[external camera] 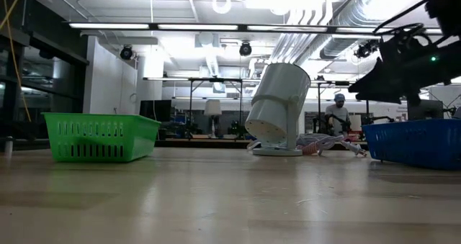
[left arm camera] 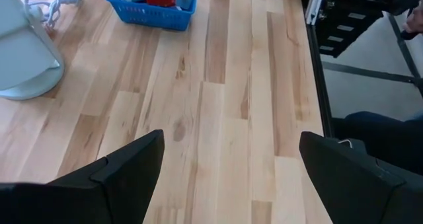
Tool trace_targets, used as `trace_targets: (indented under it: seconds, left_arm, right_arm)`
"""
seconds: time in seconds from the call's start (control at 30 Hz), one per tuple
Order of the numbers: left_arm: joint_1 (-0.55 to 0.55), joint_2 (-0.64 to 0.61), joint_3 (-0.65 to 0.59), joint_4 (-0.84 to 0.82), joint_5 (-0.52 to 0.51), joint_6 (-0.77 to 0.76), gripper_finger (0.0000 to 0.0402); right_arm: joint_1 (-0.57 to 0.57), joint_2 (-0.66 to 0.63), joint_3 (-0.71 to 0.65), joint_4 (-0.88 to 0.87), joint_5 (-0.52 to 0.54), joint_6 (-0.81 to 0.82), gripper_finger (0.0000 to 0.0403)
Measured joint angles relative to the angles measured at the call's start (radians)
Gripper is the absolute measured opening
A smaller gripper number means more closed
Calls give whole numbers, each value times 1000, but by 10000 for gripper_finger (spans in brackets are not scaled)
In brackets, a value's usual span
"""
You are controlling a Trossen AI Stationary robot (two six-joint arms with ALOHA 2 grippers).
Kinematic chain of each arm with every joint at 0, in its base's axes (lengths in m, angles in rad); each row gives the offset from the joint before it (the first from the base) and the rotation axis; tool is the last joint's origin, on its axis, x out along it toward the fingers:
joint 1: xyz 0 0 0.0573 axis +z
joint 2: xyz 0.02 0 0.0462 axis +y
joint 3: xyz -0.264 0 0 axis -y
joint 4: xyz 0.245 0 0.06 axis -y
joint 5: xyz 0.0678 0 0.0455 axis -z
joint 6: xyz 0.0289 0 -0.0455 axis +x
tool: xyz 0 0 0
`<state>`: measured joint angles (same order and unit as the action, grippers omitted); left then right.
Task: Pick & Place Office items
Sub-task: Return to Home Position
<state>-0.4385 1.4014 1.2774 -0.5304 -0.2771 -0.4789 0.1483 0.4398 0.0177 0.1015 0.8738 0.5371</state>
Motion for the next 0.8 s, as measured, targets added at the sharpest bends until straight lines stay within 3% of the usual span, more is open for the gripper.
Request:
trace_targets:
  seconds: [0.47,0.8]
  left_arm:
    - [32,0,0,3,-1,0,344]
    - [32,0,0,3,0,0,344]
  right_arm:
    - [-373,-23,1,-48,-681,-115,184]
    - [-452,-23,4,-118,-885,-99,184]
